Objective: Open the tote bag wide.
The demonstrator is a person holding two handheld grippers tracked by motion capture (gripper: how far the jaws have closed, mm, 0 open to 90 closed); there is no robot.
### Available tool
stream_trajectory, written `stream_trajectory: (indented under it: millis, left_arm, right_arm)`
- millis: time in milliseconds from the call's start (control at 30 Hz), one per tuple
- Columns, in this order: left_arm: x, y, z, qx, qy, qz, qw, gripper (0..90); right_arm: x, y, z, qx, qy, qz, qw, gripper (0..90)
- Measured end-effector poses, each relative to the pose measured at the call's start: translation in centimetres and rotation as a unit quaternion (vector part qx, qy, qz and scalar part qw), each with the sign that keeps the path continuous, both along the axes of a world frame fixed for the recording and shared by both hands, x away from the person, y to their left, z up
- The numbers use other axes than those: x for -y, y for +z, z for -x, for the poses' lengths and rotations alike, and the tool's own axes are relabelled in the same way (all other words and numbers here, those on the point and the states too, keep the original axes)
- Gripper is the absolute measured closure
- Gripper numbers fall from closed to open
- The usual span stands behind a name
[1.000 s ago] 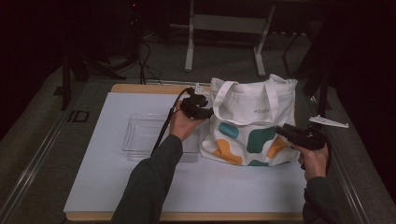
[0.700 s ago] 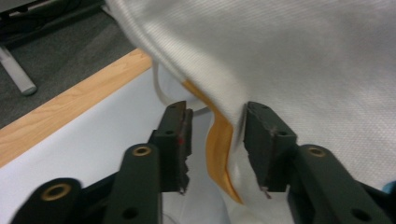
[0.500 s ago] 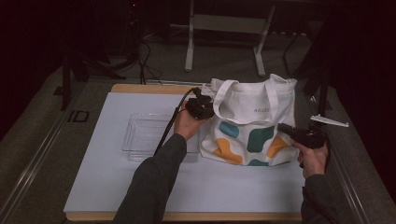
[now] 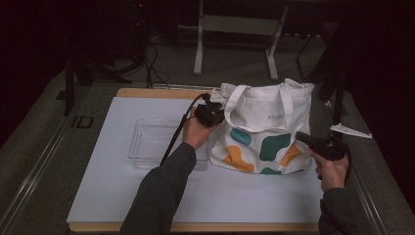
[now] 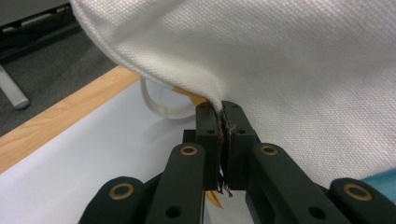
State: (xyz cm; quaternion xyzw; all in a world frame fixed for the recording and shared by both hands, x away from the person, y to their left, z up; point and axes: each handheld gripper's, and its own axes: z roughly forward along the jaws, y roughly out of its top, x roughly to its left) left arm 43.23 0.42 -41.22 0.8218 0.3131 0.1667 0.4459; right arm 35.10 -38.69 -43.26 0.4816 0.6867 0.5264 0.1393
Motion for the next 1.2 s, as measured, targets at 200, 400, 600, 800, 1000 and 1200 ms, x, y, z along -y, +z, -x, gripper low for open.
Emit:
stream_trajectory:
  millis: [200, 400, 600, 800, 1000, 1200]
  left_arm:
    - [-0.6, 0.8, 1.0, 0.019, -0.011, 0.018, 0.9996, 87.4]
    - [-0.8, 1.4, 2.3, 0.032, -0.021, 0.030, 0.9988, 87.5]
    - [-1.1, 1.7, 3.4, 0.042, -0.030, 0.035, 0.9980, 87.6]
    - [-1.3, 2.0, 4.4, 0.056, -0.040, 0.036, 0.9970, 87.6]
    - [-1.3, 2.2, 5.4, 0.067, -0.048, 0.034, 0.9960, 87.5]
    - [-1.5, 1.9, 6.3, 0.073, -0.055, 0.028, 0.9954, 87.5]
  right_arm:
    - [0.4, 0.3, 1.2, 0.012, 0.001, 0.010, 0.9999, 90.0]
    - [0.7, 0.6, 2.4, 0.028, 0.002, 0.019, 0.9994, 90.0]
    - [0.9, 0.7, 3.5, 0.034, 0.000, 0.022, 0.9992, 90.0]
    - [0.9, 0.7, 4.5, 0.043, 0.001, 0.027, 0.9987, 90.0]
    - [1.2, 0.6, 5.6, 0.049, 0.002, 0.032, 0.9983, 90.0]
    - [1.2, 0.2, 6.6, 0.054, 0.006, 0.038, 0.9978, 90.0]
